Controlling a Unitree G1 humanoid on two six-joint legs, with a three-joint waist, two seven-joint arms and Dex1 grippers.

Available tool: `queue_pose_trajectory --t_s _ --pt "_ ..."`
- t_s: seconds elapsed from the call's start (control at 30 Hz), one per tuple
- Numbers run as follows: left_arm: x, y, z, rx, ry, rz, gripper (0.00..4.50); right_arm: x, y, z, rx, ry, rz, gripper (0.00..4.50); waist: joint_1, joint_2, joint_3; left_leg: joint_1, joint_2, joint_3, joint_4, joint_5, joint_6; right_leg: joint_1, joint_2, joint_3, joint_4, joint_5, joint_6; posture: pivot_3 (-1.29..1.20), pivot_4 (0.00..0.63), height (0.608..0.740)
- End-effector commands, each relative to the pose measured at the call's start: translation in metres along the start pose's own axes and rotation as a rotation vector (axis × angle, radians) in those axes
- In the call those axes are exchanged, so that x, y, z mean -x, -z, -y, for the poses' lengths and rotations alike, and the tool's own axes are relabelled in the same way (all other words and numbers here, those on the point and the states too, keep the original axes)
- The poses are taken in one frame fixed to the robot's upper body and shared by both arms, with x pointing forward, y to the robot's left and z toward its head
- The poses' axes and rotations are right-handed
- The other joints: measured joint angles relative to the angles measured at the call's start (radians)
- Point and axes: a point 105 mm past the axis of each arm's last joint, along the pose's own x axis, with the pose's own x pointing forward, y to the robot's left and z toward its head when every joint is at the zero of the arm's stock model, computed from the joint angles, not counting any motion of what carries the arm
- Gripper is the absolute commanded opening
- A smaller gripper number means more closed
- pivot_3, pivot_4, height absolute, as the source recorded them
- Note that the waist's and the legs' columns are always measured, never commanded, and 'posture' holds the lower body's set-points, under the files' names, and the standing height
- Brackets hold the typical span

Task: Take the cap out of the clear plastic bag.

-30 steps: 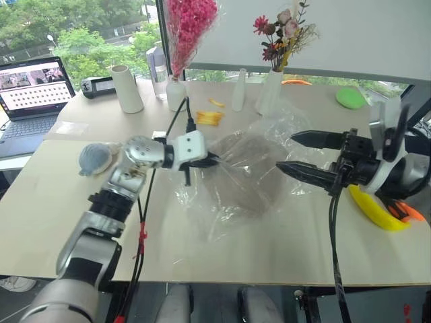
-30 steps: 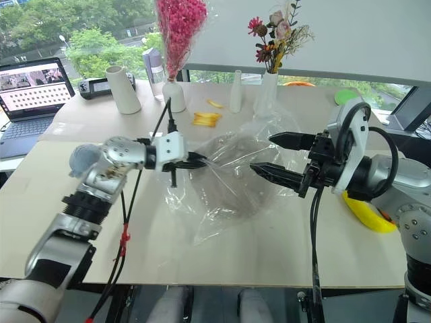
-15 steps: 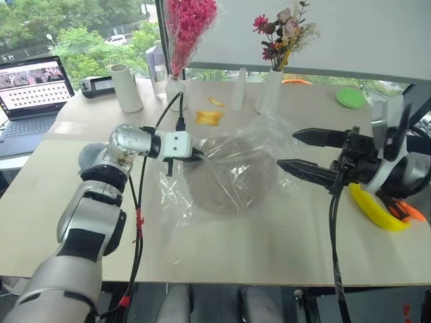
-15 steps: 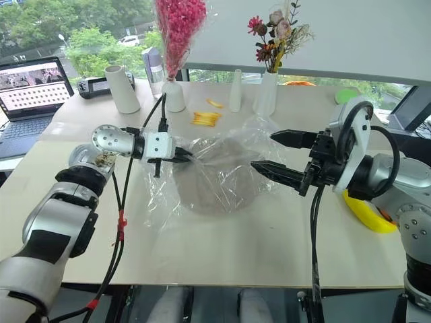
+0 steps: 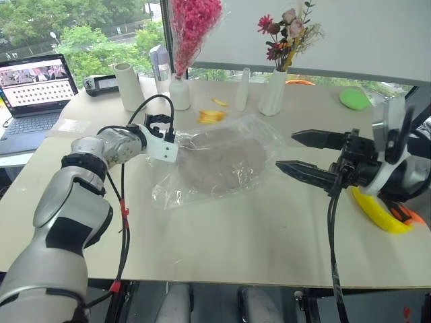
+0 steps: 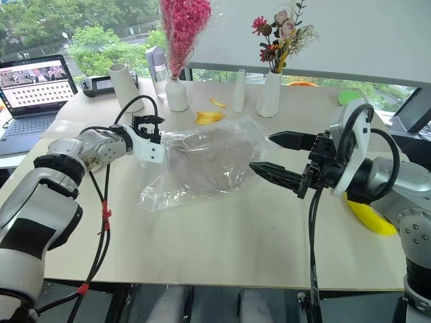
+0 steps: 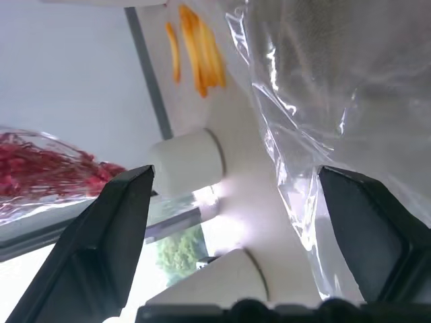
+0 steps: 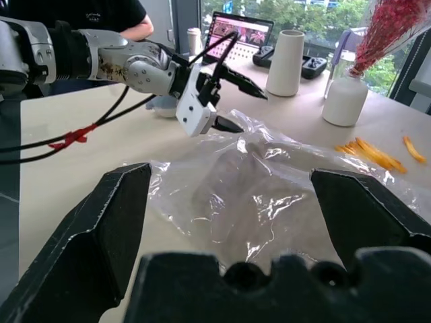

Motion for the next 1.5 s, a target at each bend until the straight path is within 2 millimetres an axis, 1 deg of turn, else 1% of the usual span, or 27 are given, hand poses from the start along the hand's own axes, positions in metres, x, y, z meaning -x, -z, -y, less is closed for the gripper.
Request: queue_pose_trajectory --t_s 0.03,0.1,0.13,0.17,0.23,0.3,0.37,0.43,0.5,0.53,0.57,0.6,0.63,0.67,0.7,0.73,0.77,0.83,0.9,1.0,1.03,1.1,1.17,1.23,1.3,1.37,1.5 --pt "0.007 -0.024 -0.044 0.464 -0.134 0.242 4.06 0.003 -0.008 -0.002 0.028 -0.021 0.012 4.5 0.001 0.0 0.0 -0.001 0.0 0.0 0.0 0.0 0.0 0.0 0.0 0.0 0.0 0.001 -0.002 0.0 0.15 0.74" --pt "0.017 -0.042 -0.045 0.594 -0.071 0.418 4.06 0.002 -0.004 -0.004 0.015 -0.053 -0.01 4.5 -0.001 0.0 0.0 -0.001 0.0 0.0 0.0 0.0 0.0 0.0 -0.001 0.0 0.0 0.004 -0.007 0.0 0.15 0.74" --pt "0.023 -0.05 -0.042 0.661 -0.014 0.502 4.06 0.002 -0.001 -0.006 0.008 -0.065 -0.024 4.5 -0.004 0.0 0.0 -0.001 0.0 0.0 0.0 0.0 0.0 0.0 -0.001 0.0 0.0 0.004 -0.008 0.0 0.15 0.74" --pt "0.033 -0.062 -0.038 0.686 0.043 0.599 4.06 0.002 0.002 -0.007 -0.008 -0.074 -0.042 4.5 -0.008 0.0 0.0 -0.001 0.0 0.0 0.0 0.0 0.0 0.0 -0.001 0.0 0.0 0.004 -0.008 0.0 0.15 0.74" --pt "0.061 -0.083 -0.026 0.773 0.181 0.745 4.06 0.002 0.019 -0.005 -0.034 -0.074 -0.126 4.5 -0.025 0.001 0.0 0.0 0.001 0.0 -0.001 0.0 0.0 0.0 0.0 0.001 0.001 0.004 -0.009 0.0 0.15 0.74" --pt "0.086 -0.097 -0.007 0.792 0.338 0.784 4.06 0.003 0.029 0.0 -0.04 -0.06 -0.17 4.5 -0.04 0.001 0.0 0.001 0.002 0.0 -0.002 0.0 0.0 0.0 0.0 0.001 0.002 0.004 -0.01 0.0 0.15 0.74" --pt "0.108 -0.111 0.009 0.766 0.451 0.801 4.06 0.001 0.034 0.003 -0.036 -0.06 -0.188 4.5 -0.046 0.002 0.001 0.003 0.002 0.0 -0.003 0.0 0.0 -0.001 0.001 0.002 0.005 0.003 -0.011 0.0 0.15 0.74" --pt "0.119 -0.122 0.019 0.749 0.504 0.806 4.06 -0.001 0.036 0.003 -0.033 -0.073 -0.195 4.5 -0.038 0.003 0.002 0.005 0.002 0.0 -0.002 0.0 0.0 0.0 0.002 0.001 0.006 0.003 -0.011 0.0 0.15 0.74" --pt "0.125 -0.129 0.028 0.738 0.539 0.797 4.06 -0.003 0.037 0.002 -0.028 -0.09 -0.196 4.5 -0.03 0.003 0.002 0.008 0.002 0.0 -0.002 0.002 0.002 0.004 0.001 0.001 0.005 -0.001 -0.005 0.0 0.15 0.74" --pt "0.125 -0.133 0.037 0.708 0.554 0.767 4.06 -0.004 0.037 0.001 -0.022 -0.102 -0.197 4.5 -0.026 0.003 0.002 0.01 0.002 0.0 -0.002 0.002 0.002 0.005 0.001 0.001 0.005 -0.002 -0.006 0.0 0.15 0.74" --pt "0.124 -0.136 0.043 0.687 0.562 0.746 4.06 -0.004 0.037 0.001 -0.017 -0.11 -0.199 4.5 -0.023 0.004 0.002 0.01 0.002 0.001 -0.002 0.001 0.002 0.006 0.0 0.001 0.004 -0.005 -0.011 0.0 0.15 0.74" --pt "0.123 -0.137 0.047 0.666 0.559 0.729 4.06 -0.004 0.038 0.002 -0.01 -0.107 -0.207 4.5 -0.02 0.004 0.002 0.01 0.002 0.002 -0.002 0.001 0.002 0.006 0.0 0.001 0.003 -0.005 -0.011 0.0 0.15 0.74" --pt "0.117 -0.137 0.05 0.644 0.533 0.697 4.06 -0.003 0.042 0.005 0.002 -0.092 -0.235 4.5 -0.016 0.003 0.002 0.01 0.002 0.002 -0.002 0.001 0.002 0.006 0.0 0.001 0.003 -0.005 -0.011 0.0 0.15 0.74" --pt "0.111 -0.136 0.051 0.575 0.479 0.673 4.06 -0.001 0.05 0.008 0.017 -0.079 -0.281 4.5 -0.011 0.004 0.002 0.01 0.002 0.002 -0.002 0.002 0.002 0.006 0.0 0.001 0.002 -0.005 -0.011 0.0 0.15 0.74" --pt "0.102 -0.135 0.047 0.539 0.401 0.655 4.06 0.002 0.057 0.011 0.029 -0.072 -0.321 4.5 -0.005 0.004 0.002 0.01 0.002 0.002 -0.002 0.002 0.002 0.006 0.0 0.001 0.002 -0.005 -0.011 0.0 0.15 0.74" --pt "0.096 -0.134 0.047 0.454 0.356 0.633 4.06 0.005 0.061 0.012 0.033 -0.07 -0.341 4.5 0.0 0.004 0.001 0.009 0.002 0.002 -0.002 0.002 0.002 0.005 0.0 0.001 0.002 -0.005 -0.011 0.0 0.15 0.74" --pt "0.092 -0.135 0.052 0.431 0.356 0.628 4.06 0.006 0.062 0.013 0.03 -0.062 -0.34 4.5 0.003 0.003 0.001 0.008 0.002 0.002 -0.002 0.002 0.002 0.005 0.0 0.001 0.002 -0.004 -0.01 0.0 0.15 0.74" --pt "0.088 -0.137 0.06 0.402 0.366 0.627 4.06 0.007 0.06 0.016 0.031 -0.053 -0.33 4.5 0.004 0.004 0.001 0.005 0.002 0.002 -0.002 0.002 0.002 0.002 0.0 0.001 0.001 0.0 -0.005 0.0 0.15 0.74" --pt "0.083 -0.14 0.065 0.375 0.368 0.62 4.06 0.008 0.058 0.016 0.037 -0.047 -0.325 4.5 0.002 0.004 0.001 0.004 0.002 0.003 -0.002 0.002 0.002 0.002 0.0 0.001 0.001 0.002 -0.008 0.0 0.15 0.74" --pt "0.077 -0.145 0.079 0.389 0.409 0.614 4.06 0.009 0.056 0.015 0.037 -0.039 -0.322 4.5 0.0 0.004 0.002 0.004 0.002 0.003 -0.002 0.002 0.002 0.002 0.0 0.001 0.001 0.001 -0.007 0.0 0.15 0.74" --pt "0.076 -0.146 0.087 0.42 0.444 0.613 4.06 0.011 0.056 0.015 0.036 -0.033 -0.322 4.5 -0.001 0.004 0.002 0.004 0.002 0.003 -0.002 0.002 0.002 0.002 0.0 0.001 0.001 0.001 -0.006 0.0 0.15 0.74" --pt "0.071 -0.144 0.093 0.418 0.462 0.591 4.06 0.013 0.055 0.016 0.037 -0.022 -0.324 4.5 -0.002 0.004 0.002 0.004 0.002 0.003 -0.002 0.002 0.002 0.002 0.0 0.001 0.001 -0.001 -0.004 0.0 0.15 0.74" --pt "0.062 -0.139 0.092 0.388 0.433 0.545 4.06 0.014 0.054 0.016 0.038 -0.014 -0.324 4.5 -0.005 0.004 0.001 0.005 0.002 0.002 -0.001 0.002 0.002 0.002 0.0 0.001 0.002 -0.001 -0.003 0.0 0.15 0.74" --pt "0.051 -0.129 0.091 0.342 0.396 0.478 4.06 0.014 0.053 0.016 0.041 -0.009 -0.322 4.5 -0.004 0.003 0.001 0.005 0.002 0.002 -0.001 0.002 0.002 0.003 0.0 0.001 0.002 -0.001 -0.003 0.0 0.15 0.74" --pt "0.041 -0.124 0.088 0.385 0.368 0.453 4.06 0.014 0.052 0.022 0.058 0.032 -0.326 4.5 -0.004 0.004 0.001 0.005 0.002 0.002 0.0 0.002 0.002 0.003 0.0 0.001 0.002 0.0 -0.003 0.0 0.15 0.74" --pt "0.028 -0.111 0.082 0.354 0.323 0.392 4.06 0.015 0.052 0.029 0.084 0.07 -0.33 4.5 -0.004 0.003 0.001 0.005 0.002 0.002 0.0 0.002 0.002 0.003 0.0 0.001 0.002 0.0 -0.003 0.0 0.15 0.74" --pt "0.007 -0.096 0.066 0.309 0.207 0.302 4.06 0.014 0.052 0.031 0.096 0.081 -0.331 4.5 -0.004 0.003 0.002 0.005 0.001 0.002 0.0 0.002 0.003 0.003 0.0 0.001 0.002 0.0 -0.002 0.0 0.15 0.74"
